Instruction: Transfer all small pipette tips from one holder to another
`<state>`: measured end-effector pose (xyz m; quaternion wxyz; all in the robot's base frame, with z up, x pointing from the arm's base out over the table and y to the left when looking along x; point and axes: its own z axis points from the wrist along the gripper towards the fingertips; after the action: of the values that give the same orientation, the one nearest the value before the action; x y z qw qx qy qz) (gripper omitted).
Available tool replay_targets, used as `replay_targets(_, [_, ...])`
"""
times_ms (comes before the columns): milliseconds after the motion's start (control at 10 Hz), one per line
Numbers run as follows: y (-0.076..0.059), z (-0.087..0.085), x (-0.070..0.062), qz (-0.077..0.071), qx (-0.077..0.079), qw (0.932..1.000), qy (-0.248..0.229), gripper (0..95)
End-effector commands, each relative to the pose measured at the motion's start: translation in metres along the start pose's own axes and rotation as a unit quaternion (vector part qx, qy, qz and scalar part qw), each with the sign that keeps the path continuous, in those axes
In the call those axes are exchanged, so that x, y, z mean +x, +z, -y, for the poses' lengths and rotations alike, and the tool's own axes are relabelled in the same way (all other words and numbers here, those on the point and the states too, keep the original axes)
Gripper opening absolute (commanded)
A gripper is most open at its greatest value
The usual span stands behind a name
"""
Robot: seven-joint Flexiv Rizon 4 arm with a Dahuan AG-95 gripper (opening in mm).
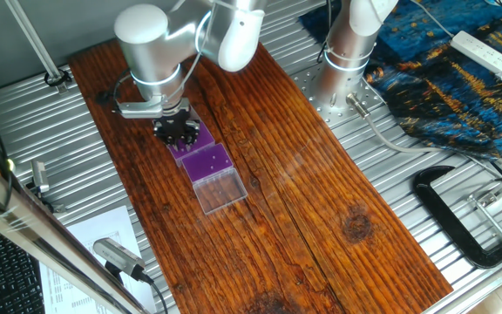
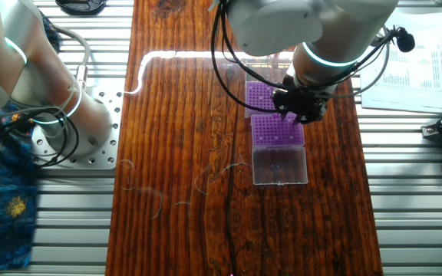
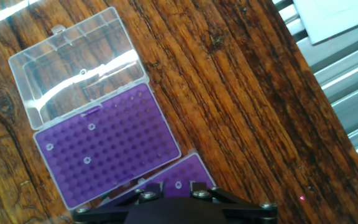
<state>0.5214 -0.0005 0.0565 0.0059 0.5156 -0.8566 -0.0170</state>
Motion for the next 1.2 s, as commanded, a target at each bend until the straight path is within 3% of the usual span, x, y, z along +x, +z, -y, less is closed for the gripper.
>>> replay_targets(100, [0.0007, -0.0008, -0.0011, 0.003, 0.001, 1.0, -0.001, 19.0])
replay_targets(600, [0.0011, -0.0012, -0.0011, 0.005, 0.006, 0.9999, 0.011, 19.0])
replay_targets(700, [0.0013, -0.0012, -0.0011, 0.005, 0.007, 0.9999, 0.011, 0.0])
replay_targets(1200, [0.0021, -0.0016, -0.0008, 0.007, 0.008, 0.9998, 0.015, 0.0])
